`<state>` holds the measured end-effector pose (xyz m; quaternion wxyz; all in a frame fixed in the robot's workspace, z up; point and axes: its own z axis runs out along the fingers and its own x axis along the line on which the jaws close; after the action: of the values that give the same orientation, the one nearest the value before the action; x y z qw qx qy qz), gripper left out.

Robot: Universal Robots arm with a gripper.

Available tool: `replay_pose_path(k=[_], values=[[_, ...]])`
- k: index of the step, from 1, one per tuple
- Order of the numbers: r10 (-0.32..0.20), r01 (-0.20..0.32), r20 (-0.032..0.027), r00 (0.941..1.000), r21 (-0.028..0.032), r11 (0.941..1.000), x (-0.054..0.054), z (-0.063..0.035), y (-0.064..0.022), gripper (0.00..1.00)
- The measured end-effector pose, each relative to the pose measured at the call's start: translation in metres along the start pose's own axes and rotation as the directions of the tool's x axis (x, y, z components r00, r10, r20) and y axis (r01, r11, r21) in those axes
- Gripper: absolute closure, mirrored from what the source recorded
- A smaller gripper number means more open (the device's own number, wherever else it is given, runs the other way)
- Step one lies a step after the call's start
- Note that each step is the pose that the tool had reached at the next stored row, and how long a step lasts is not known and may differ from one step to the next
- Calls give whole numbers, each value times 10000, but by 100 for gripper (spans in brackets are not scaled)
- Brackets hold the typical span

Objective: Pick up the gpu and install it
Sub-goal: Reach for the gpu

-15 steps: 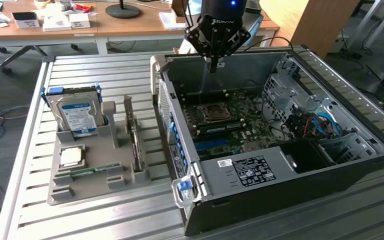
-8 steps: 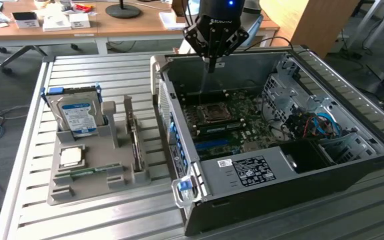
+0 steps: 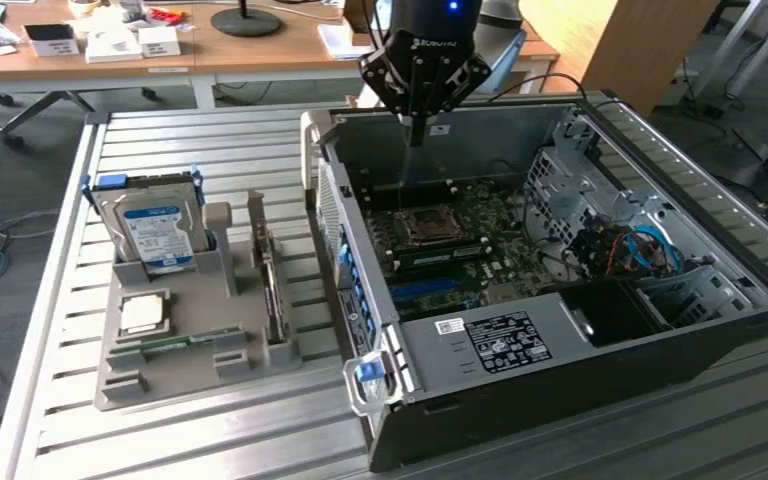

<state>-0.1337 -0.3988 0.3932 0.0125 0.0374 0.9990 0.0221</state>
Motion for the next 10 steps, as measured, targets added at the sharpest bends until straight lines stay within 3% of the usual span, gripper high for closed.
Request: replay_pose_path(k=[10], values=[[0,0,-1,10000,1,10000,96,-3,-7,89]])
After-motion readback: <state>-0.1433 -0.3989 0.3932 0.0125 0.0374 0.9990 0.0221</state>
